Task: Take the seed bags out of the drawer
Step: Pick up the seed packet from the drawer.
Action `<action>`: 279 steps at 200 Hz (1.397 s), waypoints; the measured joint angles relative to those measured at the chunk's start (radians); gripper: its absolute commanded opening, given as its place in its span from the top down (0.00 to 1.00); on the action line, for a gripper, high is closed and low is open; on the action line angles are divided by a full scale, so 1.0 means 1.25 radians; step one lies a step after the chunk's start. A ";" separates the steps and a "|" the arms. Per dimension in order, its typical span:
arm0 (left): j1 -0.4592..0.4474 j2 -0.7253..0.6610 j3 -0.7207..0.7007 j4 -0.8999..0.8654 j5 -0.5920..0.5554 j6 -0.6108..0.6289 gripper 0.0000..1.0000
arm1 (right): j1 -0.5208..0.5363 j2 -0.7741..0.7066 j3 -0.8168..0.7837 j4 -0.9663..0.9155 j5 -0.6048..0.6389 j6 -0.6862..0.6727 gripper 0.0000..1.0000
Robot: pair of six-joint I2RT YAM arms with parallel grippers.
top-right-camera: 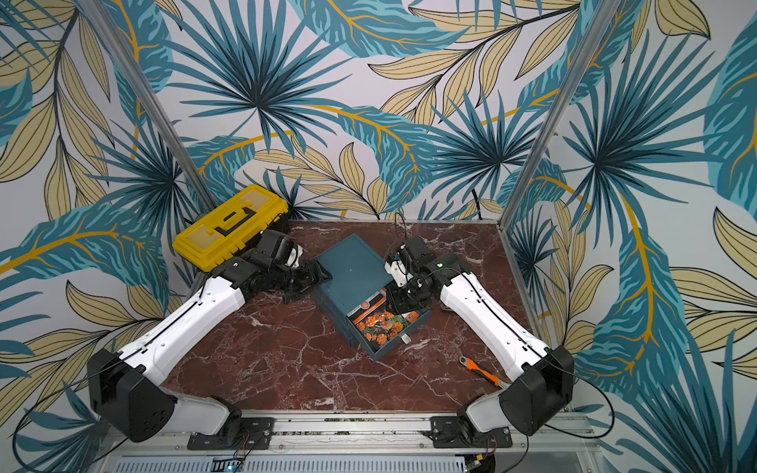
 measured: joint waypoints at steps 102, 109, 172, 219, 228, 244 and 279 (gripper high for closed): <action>0.000 0.009 0.005 0.007 0.002 0.004 0.31 | 0.000 0.014 -0.043 0.058 0.015 0.002 0.58; 0.000 0.009 0.005 0.007 0.002 0.004 0.31 | 0.000 0.014 -0.047 0.061 0.015 0.003 0.58; 0.000 0.017 0.019 -0.009 0.002 0.010 0.31 | 0.000 0.016 -0.060 0.091 -0.007 0.013 0.63; 0.000 0.019 0.020 -0.010 0.002 0.011 0.31 | 0.000 0.016 -0.068 0.103 -0.048 0.027 0.74; 0.000 0.019 0.020 -0.010 0.002 0.012 0.31 | 0.000 0.016 -0.070 0.105 -0.057 0.029 0.74; 0.000 0.019 0.020 -0.010 0.002 0.012 0.31 | 0.000 0.016 -0.074 0.109 -0.071 0.031 0.75; 0.000 0.019 0.020 -0.009 0.002 0.012 0.31 | -0.001 0.016 -0.082 0.118 -0.091 0.040 0.79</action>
